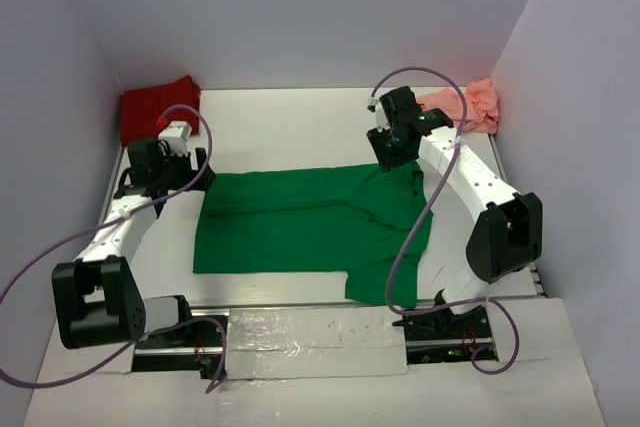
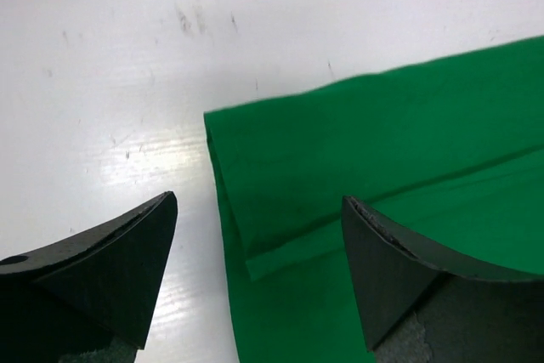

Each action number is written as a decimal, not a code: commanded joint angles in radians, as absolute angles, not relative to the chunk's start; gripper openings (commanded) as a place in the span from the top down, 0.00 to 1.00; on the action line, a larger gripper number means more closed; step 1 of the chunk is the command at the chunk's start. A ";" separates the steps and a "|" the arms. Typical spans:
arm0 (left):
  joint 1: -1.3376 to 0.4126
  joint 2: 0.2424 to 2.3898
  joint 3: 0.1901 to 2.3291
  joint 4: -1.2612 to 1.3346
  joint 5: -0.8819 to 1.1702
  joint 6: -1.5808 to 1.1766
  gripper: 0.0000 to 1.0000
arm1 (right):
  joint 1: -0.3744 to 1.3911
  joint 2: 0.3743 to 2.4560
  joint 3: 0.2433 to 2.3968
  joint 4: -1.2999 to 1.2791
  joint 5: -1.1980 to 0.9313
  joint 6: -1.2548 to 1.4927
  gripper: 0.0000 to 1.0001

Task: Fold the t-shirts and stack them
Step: Fold the flattened tshirt in 1/3 of the way

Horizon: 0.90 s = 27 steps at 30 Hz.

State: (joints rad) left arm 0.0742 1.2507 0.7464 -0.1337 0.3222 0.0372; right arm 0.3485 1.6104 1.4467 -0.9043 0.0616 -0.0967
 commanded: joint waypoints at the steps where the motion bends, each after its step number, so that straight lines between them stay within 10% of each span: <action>1: 0.080 1.316 0.834 -0.166 0.385 -0.030 0.14 | 0.359 1.608 1.480 -0.807 0.008 -0.074 0.48; 27: 0.060 1.522 0.959 -0.442 0.491 0.094 0.31 | 0.357 1.733 1.471 -0.842 -0.090 -0.034 0.50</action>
State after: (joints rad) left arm 0.0658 1.5139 0.9180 -0.3965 0.4549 0.0654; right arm 0.3511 1.7309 1.4509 -0.8402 -0.0738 -0.0422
